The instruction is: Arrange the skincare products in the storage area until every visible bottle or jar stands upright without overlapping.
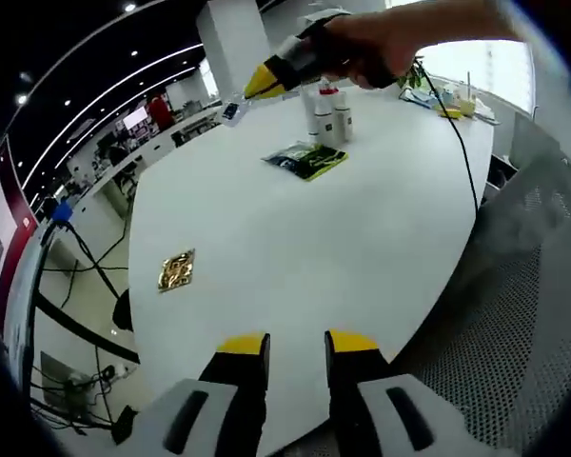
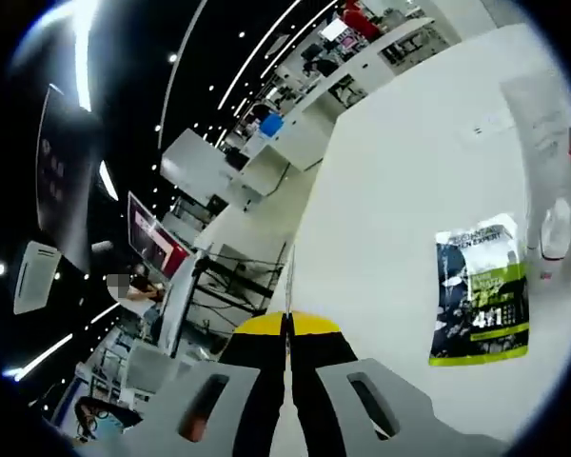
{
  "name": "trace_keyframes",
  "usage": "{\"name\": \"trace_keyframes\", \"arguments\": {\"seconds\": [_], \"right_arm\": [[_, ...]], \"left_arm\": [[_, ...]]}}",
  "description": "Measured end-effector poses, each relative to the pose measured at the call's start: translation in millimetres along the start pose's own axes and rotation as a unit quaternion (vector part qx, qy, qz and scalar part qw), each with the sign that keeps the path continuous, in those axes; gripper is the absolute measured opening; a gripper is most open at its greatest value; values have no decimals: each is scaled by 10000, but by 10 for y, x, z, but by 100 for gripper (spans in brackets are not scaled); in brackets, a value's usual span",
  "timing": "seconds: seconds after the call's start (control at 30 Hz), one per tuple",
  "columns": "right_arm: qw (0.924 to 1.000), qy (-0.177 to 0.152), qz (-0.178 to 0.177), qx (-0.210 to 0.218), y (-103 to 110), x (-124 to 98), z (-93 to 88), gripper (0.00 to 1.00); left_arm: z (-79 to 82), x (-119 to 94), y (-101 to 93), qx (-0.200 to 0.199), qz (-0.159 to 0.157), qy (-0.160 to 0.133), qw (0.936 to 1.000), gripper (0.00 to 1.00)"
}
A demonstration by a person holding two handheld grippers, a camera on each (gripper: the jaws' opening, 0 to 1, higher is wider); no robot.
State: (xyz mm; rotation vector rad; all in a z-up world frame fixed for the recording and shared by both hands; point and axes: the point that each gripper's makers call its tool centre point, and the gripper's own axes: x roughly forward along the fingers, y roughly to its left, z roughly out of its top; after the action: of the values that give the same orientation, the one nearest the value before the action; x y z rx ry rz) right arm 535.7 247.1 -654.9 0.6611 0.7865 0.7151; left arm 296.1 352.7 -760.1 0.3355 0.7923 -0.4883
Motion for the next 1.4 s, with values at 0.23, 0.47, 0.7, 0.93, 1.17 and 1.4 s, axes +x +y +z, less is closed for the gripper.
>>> {"name": "trace_keyframes", "arguments": {"seconds": [0.23, 0.47, 0.7, 0.93, 1.17, 1.4], "right_arm": [[9982, 195, -524, 198, -497, 378, 34, 0], [9924, 498, -1048, 417, -960, 612, -30, 0], [9841, 714, -1447, 741, -1249, 669, -159, 0], [9795, 856, -1761, 475, -1386, 679, -224, 0], [9779, 950, -1841, 266, -1438, 661, -211, 1], [9764, 927, -1942, 184, -1492, 618, -186, 5]], "left_arm": [[-28, -5, 19, -118, 33, 22, 9999, 24], [-72, 4, 23, -171, 40, 125, 9998, 23], [-116, 4, 67, -224, 111, 199, 9995, 20], [-125, 6, 70, -200, 120, 201, 9995, 20], [-138, 12, 60, 33, 119, 261, 9996, 20], [-174, 21, 53, 142, 109, 374, 9991, 20]]}}
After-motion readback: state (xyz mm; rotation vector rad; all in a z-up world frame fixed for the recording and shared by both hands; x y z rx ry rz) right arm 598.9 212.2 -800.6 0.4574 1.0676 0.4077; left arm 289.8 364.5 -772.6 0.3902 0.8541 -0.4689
